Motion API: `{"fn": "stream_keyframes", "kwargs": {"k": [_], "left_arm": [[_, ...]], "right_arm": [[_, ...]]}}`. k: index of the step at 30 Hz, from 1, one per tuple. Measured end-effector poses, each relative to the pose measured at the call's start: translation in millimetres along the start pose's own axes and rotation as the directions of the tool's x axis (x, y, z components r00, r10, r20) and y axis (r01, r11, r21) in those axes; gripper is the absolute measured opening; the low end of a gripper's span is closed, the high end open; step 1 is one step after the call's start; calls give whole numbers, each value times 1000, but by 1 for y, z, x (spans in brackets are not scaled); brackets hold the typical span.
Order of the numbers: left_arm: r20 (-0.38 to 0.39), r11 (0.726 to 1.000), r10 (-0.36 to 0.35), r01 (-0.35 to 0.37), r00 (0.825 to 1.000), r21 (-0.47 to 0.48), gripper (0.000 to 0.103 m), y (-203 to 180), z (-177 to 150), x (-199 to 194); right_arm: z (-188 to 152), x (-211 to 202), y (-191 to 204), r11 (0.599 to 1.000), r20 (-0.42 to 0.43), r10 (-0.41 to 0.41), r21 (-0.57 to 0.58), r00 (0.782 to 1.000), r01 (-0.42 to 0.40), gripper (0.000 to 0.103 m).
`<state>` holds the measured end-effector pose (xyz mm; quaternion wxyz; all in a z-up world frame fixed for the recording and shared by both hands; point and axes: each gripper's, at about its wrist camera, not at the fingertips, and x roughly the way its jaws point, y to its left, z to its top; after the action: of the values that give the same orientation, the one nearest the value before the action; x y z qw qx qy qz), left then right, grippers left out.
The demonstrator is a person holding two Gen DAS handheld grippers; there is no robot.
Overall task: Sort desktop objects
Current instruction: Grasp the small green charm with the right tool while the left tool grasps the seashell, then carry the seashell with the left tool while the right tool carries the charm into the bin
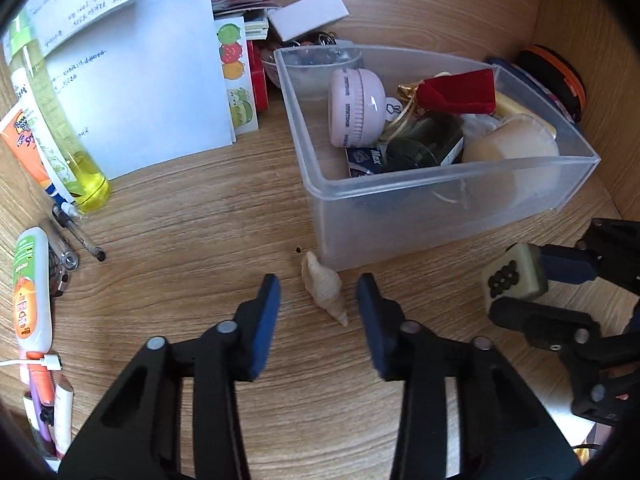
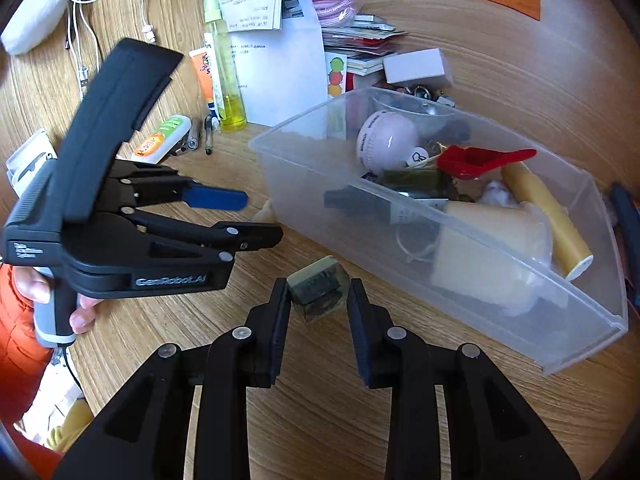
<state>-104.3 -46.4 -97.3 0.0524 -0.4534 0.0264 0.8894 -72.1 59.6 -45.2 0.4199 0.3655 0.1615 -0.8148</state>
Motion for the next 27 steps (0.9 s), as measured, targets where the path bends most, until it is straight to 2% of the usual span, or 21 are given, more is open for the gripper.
{"fn": "stream_keyframes", "kwargs": {"k": [4,8,18,27], "left_arm": [[7,1000,4,-4,1000,13,30,-3,-1,-1],[14,1000,1,-1,1000,17,15,-5,-2,-1],[36,1000,-14,14,999,0,14,-8,-13,-19],[138,999,-37,35,990,22,14,-20,-15,-66]], "right_arm": [[0,-3,-2,1000,9,4,3,1000,-4,26],[0,-5,-4,1000,13,7,7,1000,-7,26],[1,-23,-8,1000,49,-11,16,999,11,26],[-1,-43,-17,998,89,-24,53,996,20,26]]}}
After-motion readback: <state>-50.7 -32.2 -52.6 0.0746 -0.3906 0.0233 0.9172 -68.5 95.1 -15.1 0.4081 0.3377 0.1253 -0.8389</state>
